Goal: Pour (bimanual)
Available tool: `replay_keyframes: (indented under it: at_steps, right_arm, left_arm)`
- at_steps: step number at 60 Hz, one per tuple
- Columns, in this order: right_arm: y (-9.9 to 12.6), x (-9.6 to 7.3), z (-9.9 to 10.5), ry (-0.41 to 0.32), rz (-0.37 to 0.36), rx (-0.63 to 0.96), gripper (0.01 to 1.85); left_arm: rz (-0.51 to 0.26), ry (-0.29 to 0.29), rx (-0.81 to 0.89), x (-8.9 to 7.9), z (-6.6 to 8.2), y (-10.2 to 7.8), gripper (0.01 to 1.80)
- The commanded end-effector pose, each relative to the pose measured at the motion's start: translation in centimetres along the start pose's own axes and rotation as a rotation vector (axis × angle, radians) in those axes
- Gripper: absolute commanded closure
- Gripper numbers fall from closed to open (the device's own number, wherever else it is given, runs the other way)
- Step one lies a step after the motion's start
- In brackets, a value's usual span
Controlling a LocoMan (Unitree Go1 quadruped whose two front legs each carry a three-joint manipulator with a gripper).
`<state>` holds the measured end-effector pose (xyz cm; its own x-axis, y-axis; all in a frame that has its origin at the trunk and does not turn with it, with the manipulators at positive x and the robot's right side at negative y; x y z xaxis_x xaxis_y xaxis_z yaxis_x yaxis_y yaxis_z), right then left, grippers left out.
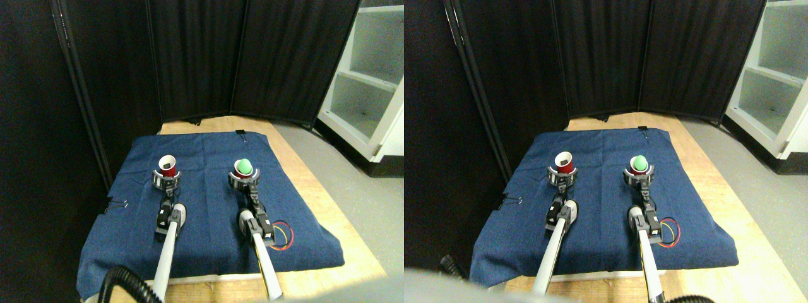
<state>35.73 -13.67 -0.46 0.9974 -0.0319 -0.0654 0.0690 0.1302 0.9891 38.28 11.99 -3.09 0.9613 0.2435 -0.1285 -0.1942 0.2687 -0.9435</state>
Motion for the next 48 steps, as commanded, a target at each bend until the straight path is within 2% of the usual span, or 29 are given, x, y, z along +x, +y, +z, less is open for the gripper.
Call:
replay_keyframes:
  at_steps: [1,18,48]
  right_arm:
    - [0.0,0.3,0.0,-0.006,0.017,0.009,0.89]
    - [-0.2,0.7,0.3,-0.014,-0.005,0.045,0.84]
    - [-0.4,1.6,0.5,-0.022,-0.017,0.051,0.85]
  left_arm:
    - [-0.024,0.005,-0.018,0.5,-0.2,0.0,0.8]
    - [-0.04,0.026,-0.034,1.4,-0.1,0.1,0.71]
    - [-0.019,0.016,-0.063,2.2,-0.9,0.5,0.72]
